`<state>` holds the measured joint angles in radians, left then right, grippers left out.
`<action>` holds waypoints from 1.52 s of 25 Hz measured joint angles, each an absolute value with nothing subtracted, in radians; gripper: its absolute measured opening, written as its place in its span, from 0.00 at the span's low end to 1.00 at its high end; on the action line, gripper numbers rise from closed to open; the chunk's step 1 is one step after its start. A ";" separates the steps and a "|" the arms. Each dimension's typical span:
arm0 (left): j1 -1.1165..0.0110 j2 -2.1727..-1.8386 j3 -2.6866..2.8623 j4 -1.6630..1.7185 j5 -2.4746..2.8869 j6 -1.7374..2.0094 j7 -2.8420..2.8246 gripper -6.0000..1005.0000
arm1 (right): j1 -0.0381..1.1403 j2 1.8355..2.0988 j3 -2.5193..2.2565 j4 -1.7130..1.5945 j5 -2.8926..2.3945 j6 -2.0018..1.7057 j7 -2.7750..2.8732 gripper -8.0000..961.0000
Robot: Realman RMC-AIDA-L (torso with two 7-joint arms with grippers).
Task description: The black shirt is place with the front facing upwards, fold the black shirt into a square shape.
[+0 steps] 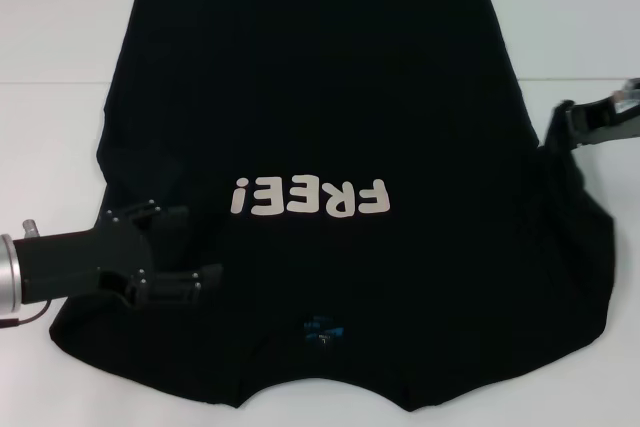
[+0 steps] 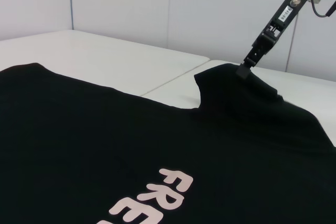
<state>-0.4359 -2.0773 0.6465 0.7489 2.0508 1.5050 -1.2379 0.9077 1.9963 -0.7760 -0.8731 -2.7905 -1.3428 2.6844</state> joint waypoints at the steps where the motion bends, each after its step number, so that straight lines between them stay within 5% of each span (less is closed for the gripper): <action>1: -0.436 -2.077 0.645 0.748 2.051 1.504 -1.238 0.94 | 0.917 2.002 -0.787 -0.868 -2.791 -1.342 2.684 0.05; 13: -0.433 -2.069 0.602 0.711 2.050 1.502 -1.238 0.94 | 0.977 2.045 -0.846 -0.795 -2.700 -1.290 2.632 0.05; 24: -0.442 -2.059 0.528 0.653 2.046 1.509 -1.270 0.94 | 0.823 1.998 -0.837 -0.689 -2.252 -1.244 2.405 0.30; 29: -0.439 -2.040 0.526 0.639 2.030 1.524 -1.395 0.94 | 0.711 2.021 -0.833 -0.687 -2.062 -1.294 2.051 0.41; 35: -0.436 -1.975 0.505 0.611 2.022 1.592 -1.764 0.94 | 0.574 2.093 -0.839 -0.658 -2.032 -1.328 1.560 0.72; 38: -0.434 -1.937 0.508 0.611 2.052 1.608 -1.940 0.94 | 0.556 2.093 -0.838 -0.551 -2.002 -1.332 1.331 0.90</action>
<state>-0.4336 -1.9373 0.5079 0.6109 2.0523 1.6080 -1.9397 0.5564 2.0928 -0.8385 -0.5508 -2.0020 -1.3319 1.3315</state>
